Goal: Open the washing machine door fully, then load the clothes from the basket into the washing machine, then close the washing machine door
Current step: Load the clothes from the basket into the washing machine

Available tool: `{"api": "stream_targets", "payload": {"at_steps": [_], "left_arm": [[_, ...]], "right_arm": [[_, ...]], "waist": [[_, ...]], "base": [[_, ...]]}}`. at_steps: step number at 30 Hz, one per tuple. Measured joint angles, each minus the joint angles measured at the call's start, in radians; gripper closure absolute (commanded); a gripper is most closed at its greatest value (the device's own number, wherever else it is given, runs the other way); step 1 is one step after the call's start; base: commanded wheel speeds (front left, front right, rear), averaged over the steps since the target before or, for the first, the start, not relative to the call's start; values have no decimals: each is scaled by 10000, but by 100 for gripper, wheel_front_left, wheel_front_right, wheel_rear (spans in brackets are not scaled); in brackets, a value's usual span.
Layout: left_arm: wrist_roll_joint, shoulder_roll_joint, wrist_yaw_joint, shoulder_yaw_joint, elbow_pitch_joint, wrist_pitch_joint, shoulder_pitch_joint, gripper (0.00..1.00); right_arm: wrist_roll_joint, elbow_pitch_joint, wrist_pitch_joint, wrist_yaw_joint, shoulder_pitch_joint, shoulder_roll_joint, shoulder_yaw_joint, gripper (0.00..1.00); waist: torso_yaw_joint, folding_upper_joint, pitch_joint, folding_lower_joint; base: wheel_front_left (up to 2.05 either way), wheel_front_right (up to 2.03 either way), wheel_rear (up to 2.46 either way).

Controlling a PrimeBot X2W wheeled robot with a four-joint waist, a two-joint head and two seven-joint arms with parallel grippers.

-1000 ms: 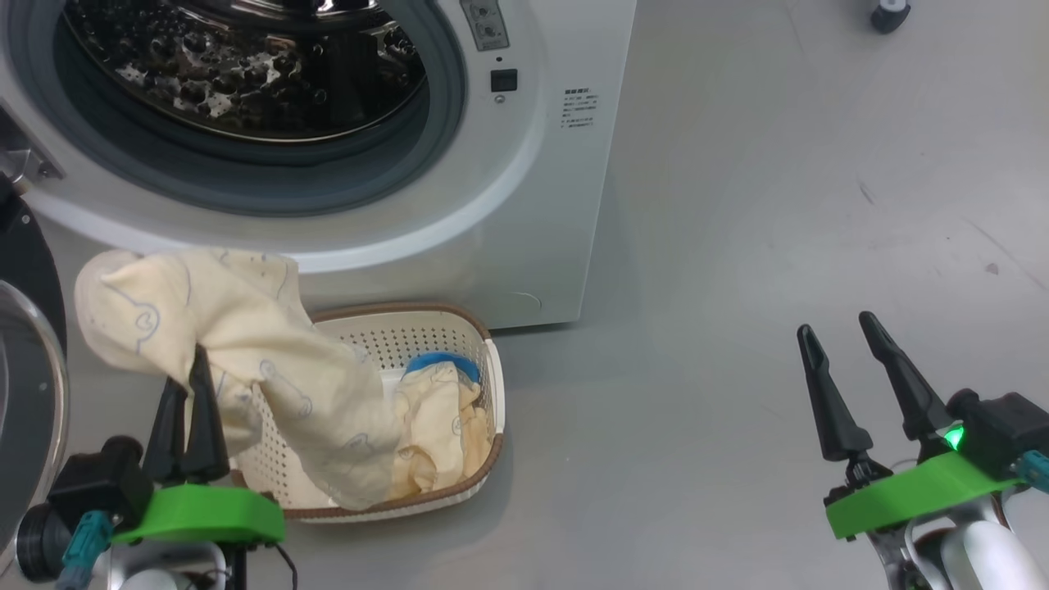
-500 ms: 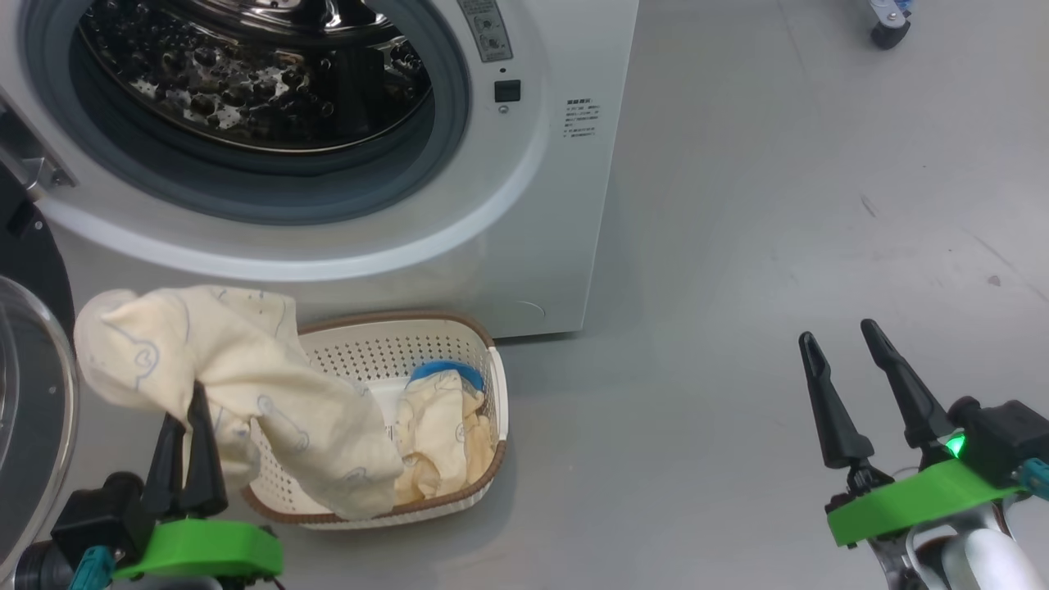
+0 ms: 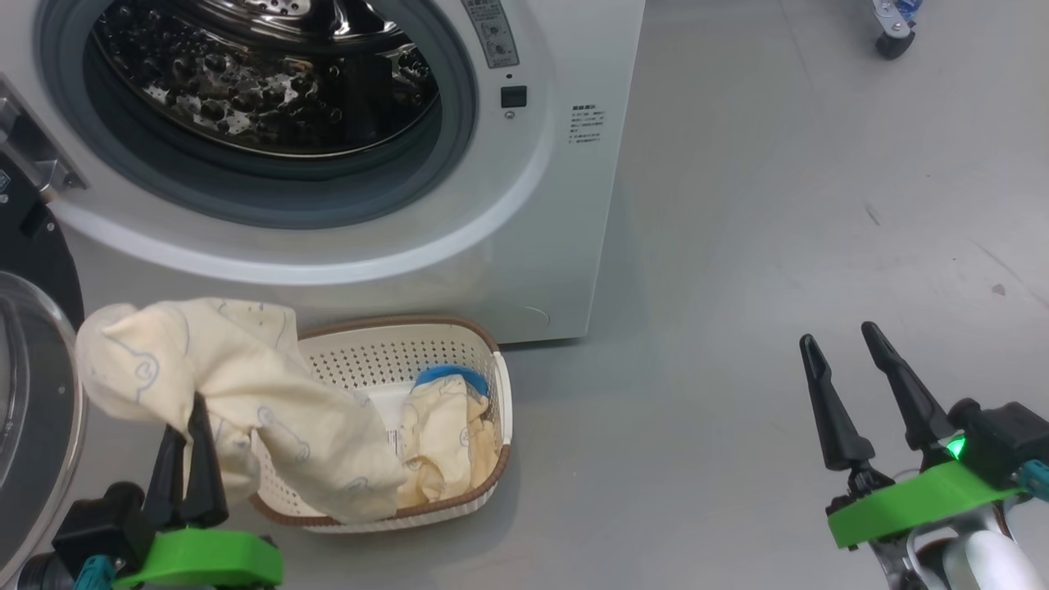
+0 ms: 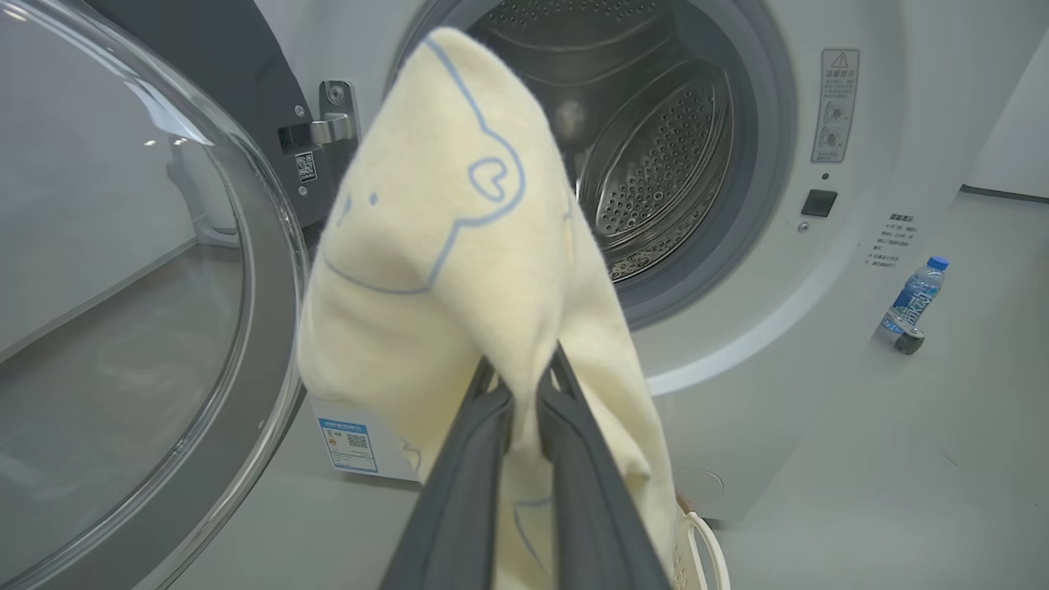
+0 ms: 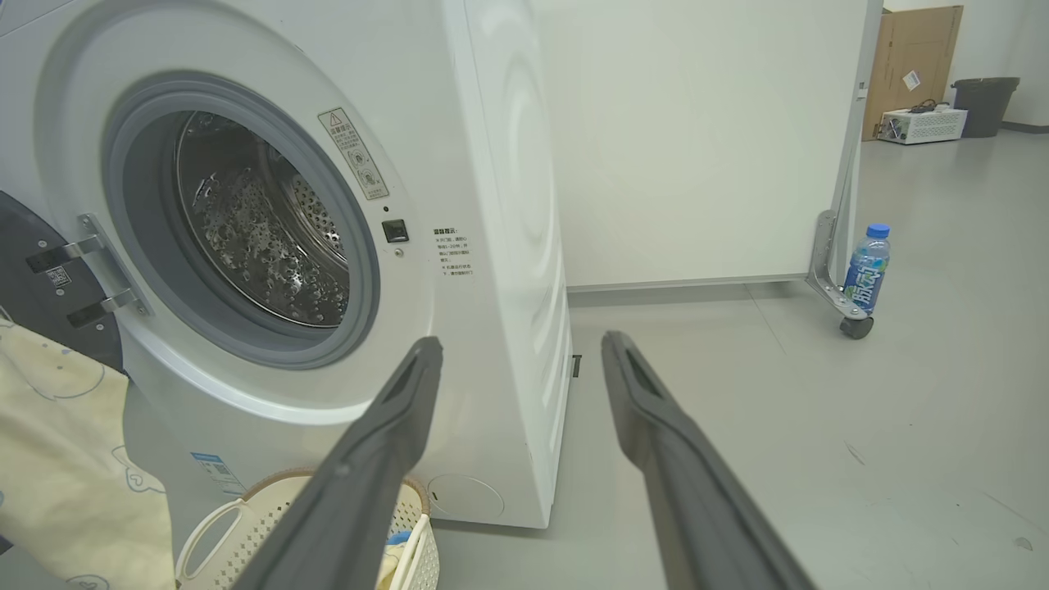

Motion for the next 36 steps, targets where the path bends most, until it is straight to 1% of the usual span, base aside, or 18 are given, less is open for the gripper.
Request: {"api": "stream_targets", "payload": {"at_steps": [11, 14, 21, 31, 36], "left_arm": [[-8, -4, 4, -48, 109, -4, 0, 100], [-98, -4, 81, -65, 125, -58, 0, 100], [-104, -2, 90, -90, 119, -58, -1, 100], [-105, -6, 90, -171, 123, -90, -97, 100], [-104, -13, 75, -314, 174, -86, -555, 100]], "right_arm": [[0, 69, 0, 0, 2, -69, 58, 0], [0, 75, 0, 0, 2, -82, 84, 0], [0, 50, 0, 0, 2, -127, 92, 0], [2, -15, 0, 0, -14, -130, 65, 0], [6, -67, 0, 0, -109, -130, 50, 0]], "waist": [[141, 0, -50, 0], [154, 0, -59, 0], [178, 0, 86, 0], [215, 1, 555, 0], [236, 1, 1022, 0]], "base": [[0, 0, 0], [0, 0, 0], [0, 0, 0], [0, 0, 0], [0, 0, 0]]}}
